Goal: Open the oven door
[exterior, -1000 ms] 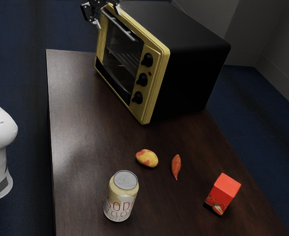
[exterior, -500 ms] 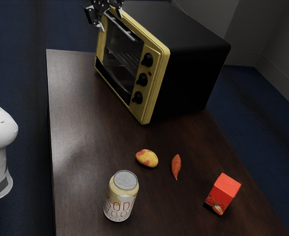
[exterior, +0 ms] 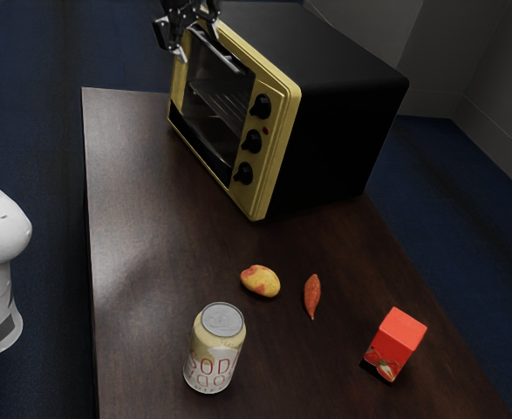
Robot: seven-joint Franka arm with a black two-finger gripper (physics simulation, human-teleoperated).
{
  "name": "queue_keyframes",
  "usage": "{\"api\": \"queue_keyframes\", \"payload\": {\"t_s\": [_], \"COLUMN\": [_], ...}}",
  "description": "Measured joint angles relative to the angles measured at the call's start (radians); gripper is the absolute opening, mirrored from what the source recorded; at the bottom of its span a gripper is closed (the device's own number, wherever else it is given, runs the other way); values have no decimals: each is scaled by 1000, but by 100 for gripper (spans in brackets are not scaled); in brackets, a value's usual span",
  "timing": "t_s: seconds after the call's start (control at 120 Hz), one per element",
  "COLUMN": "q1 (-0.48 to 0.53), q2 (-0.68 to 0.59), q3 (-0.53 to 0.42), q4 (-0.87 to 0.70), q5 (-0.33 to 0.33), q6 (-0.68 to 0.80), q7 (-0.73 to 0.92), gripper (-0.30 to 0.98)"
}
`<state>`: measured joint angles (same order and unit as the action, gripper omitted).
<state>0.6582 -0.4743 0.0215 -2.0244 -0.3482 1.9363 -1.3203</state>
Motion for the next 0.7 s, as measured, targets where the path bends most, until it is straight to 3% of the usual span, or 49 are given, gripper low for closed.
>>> {"api": "queue_keyframes", "payload": {"t_s": [0.7], "q1": [0], "q2": [-46], "q3": [8], "q4": [-92], "q5": [0], "q6": [1], "q7": [-10], "gripper": [68]}}
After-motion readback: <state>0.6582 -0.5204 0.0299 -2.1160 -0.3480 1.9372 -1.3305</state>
